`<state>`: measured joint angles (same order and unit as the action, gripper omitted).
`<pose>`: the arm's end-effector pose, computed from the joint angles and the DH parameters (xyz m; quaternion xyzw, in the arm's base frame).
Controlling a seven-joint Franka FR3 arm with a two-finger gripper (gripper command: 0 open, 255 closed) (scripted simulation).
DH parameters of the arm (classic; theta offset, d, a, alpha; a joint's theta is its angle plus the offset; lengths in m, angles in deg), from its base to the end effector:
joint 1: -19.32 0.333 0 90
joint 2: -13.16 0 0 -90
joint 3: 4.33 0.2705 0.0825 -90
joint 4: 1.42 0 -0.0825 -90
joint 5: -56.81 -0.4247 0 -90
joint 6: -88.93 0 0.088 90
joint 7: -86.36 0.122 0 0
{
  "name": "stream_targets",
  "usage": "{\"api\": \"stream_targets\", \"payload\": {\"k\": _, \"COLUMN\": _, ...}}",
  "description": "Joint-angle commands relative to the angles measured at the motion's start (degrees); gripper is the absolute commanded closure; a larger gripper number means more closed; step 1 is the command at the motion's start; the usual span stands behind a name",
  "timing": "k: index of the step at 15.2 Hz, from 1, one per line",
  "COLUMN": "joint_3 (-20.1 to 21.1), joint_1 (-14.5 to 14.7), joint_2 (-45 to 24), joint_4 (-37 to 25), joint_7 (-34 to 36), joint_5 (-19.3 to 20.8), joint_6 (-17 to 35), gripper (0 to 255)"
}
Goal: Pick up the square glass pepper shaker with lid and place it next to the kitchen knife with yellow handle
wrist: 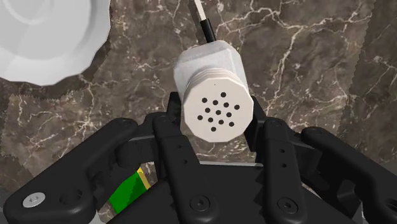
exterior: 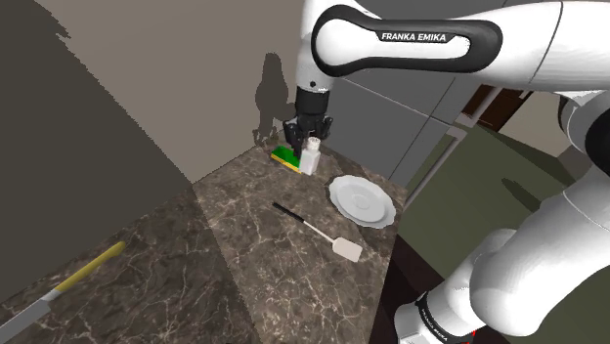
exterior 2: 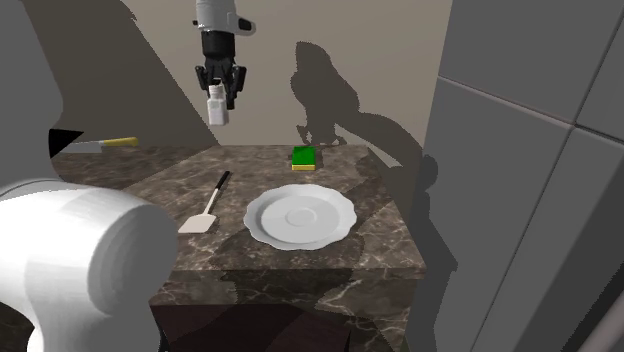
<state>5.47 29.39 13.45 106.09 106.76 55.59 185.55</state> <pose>0.5402 0.1978 0.4209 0.9956 -0.0068 -0.0902 0.0224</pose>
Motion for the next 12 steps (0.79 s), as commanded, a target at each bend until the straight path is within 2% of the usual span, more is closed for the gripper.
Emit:
{"api": "stream_targets", "payload": {"k": 1, "joint_3": 1.38, "joint_1": 1.37, "joint_2": -0.17, "joint_4": -0.02, "joint_7": 2.74, "joint_5": -0.52, "joint_6": 0.21, "gripper": 255}}
{"api": "stream_targets", "payload": {"k": 12, "joint_3": 8.67, "joint_1": 9.18, "joint_2": -5.5, "joint_4": -6.23, "joint_7": 17.73, "joint_5": -1.53, "joint_6": -0.13, "gripper": 255}}
